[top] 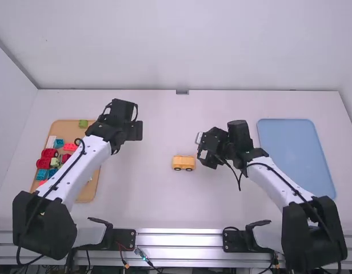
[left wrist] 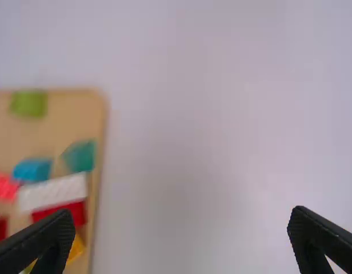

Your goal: Assemble lego blocks to make yellow taxi

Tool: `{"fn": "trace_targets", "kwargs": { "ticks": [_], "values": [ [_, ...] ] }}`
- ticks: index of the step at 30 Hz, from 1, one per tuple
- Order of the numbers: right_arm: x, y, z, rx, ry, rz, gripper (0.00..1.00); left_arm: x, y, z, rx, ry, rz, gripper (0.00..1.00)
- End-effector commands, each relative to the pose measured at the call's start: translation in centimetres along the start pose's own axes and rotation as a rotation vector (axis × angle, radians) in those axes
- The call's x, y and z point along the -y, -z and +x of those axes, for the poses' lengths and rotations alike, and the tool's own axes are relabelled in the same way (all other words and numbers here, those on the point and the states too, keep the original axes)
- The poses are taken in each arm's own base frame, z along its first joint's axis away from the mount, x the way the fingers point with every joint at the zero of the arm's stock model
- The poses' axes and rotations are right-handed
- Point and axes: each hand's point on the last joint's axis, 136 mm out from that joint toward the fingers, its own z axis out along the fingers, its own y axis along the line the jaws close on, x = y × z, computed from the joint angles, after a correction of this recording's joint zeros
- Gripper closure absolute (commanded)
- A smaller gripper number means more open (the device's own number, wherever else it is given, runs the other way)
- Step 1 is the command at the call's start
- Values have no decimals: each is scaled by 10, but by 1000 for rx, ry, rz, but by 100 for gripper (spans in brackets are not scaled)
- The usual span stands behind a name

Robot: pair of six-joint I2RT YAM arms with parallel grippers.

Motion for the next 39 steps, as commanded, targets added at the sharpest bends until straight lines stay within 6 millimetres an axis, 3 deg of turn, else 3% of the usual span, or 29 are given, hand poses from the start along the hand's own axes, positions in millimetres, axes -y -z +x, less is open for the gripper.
{"fn": "trace_targets", "kwargs": {
  "ticks": [1, 4, 8, 14, 20, 26, 27, 30, 35, 37, 39],
  "values": [
    [15, 10, -6, -8, 29, 66, 1, -53, -1, 7, 4, 240, -207, 1],
    [26, 13, -10, 12, 50, 107, 1, -69, -17, 26, -120, 259, -145, 1],
    [30, 13, -14, 26, 64, 126, 1, -74, -36, 41, -226, 210, 11, 1],
    [40, 14, -22, 54, 84, 166, 1, -117, -69, 80, -400, 49, 36, 1],
    [53, 17, -25, 50, 102, 228, 1, -126, -91, 106, -494, -244, 84, 1],
    [65, 20, -21, 26, 63, 284, 1, -114, -90, 115, -516, -412, 186, 0],
    [68, 22, -18, 15, 52, 295, 1, -115, -90, 115, -514, -453, 195, 16],
    [70, 24, -14, 14, 38, 297, 1, -126, -91, 115, -513, -510, 173, 33],
    [76, 27, -15, 28, 15, 322, 1, -138, -89, 122, -526, -604, 204, 29],
    [79, 27, -16, 30, 20, 333, 1, -135, -90, 124, -490, -648, 280, 48],
    [81, 28, -18, 36, 24, 342, 1, -138, -92, 125, -475, -631, 287, 46]
  ]
}}
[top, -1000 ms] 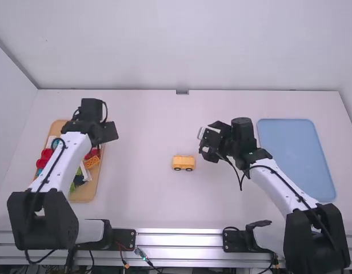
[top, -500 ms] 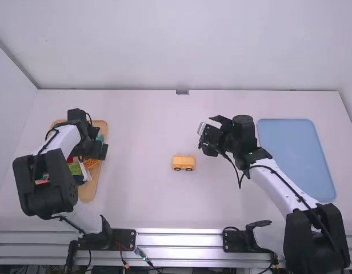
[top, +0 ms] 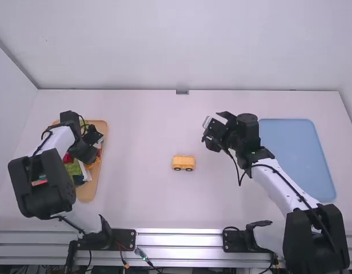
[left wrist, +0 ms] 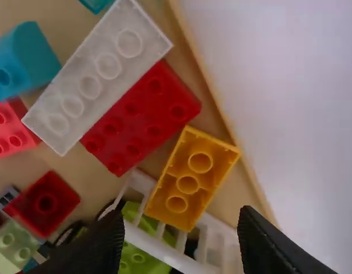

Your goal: Assemble lego blocks to make yellow taxi

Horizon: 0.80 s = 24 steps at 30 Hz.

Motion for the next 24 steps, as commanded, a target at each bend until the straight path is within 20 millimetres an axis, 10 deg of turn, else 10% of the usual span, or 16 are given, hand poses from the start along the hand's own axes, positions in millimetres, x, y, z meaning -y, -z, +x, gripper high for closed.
{"fn": "trace_targets", "kwargs": {
  "ticks": [1, 24],
  "values": [
    [8, 1, -7, 16, -2, 21, 1, 4, -4, 3, 43, -64, 50, 45],
    [17, 4, -10, 15, -7, 29, 1, 16, -33, 19, 70, -160, 59, 48]
  ]
}}
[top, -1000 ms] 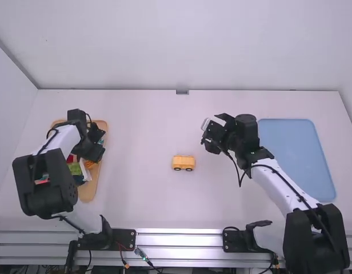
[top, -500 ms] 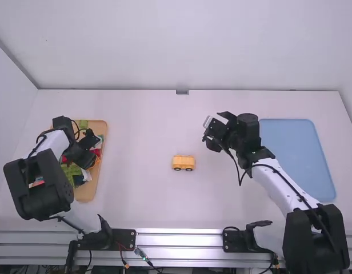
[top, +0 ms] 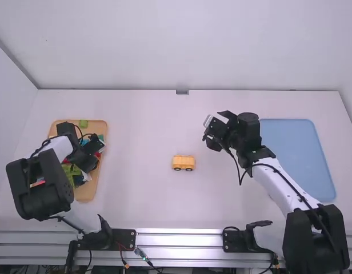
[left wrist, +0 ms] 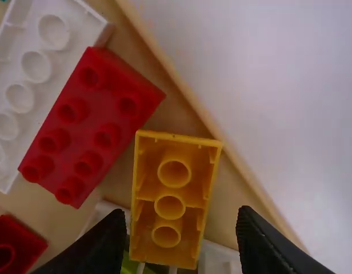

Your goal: Assemble lego blocks to make yellow taxi

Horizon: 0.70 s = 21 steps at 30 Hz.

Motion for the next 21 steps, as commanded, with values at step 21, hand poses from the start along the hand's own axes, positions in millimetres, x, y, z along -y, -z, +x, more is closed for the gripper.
{"fn": "trace_targets", "kwargs": {
  "ticks": [21],
  "values": [
    [14, 3, -12, 27, 4, 28, 2, 9, -23, 6, 56, -36, 94, 52]
  ]
}}
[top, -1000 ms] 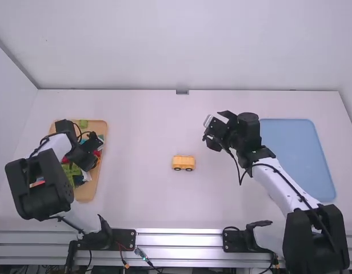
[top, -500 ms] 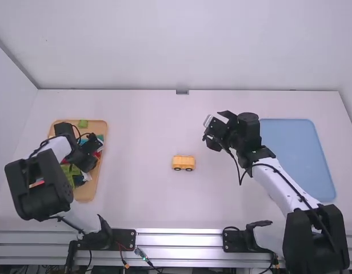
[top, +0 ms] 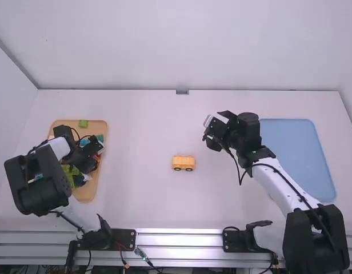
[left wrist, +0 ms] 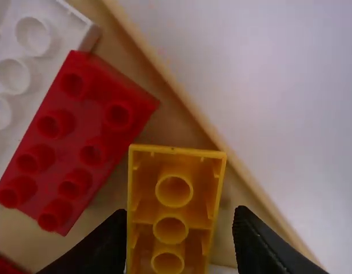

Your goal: Assemble lego blocks to make yellow taxi

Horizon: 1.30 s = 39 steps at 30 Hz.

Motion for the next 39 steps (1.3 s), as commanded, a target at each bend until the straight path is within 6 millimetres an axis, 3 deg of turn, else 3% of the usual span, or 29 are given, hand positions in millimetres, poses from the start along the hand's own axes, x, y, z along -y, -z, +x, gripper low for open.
{"fn": "trace_targets", "kwargs": {
  "ticks": [1, 11, 14, 22, 28, 33, 37, 39],
  "values": [
    [14, 3, -13, 27, 4, 29, 1, 10, -9, 4, -5, -7, 45, 58],
    [14, 3, -13, 28, 4, 29, 1, 11, -9, 10, -34, 5, 48, 70],
    [14, 3, -13, 32, 5, 30, 1, 10, -9, 6, -20, 26, 49, 87],
    [13, 3, -15, 40, 5, 22, 1, 16, 8, -15, 56, 118, 130, 89],
    [10, 3, -20, 71, 8, 1, 1, 17, 50, -51, 169, 221, 259, 90],
    [3, 4, -29, 122, 9, -38, 1, 15, 77, -89, 362, 172, 310, 96],
    [-6, 6, -44, 212, 15, -94, 1, 34, 92, -117, 516, 44, 371, 96],
    [1, -2, -54, 289, -88, -102, 1, 62, 108, -141, 694, -150, 415, 94]
  ]
}}
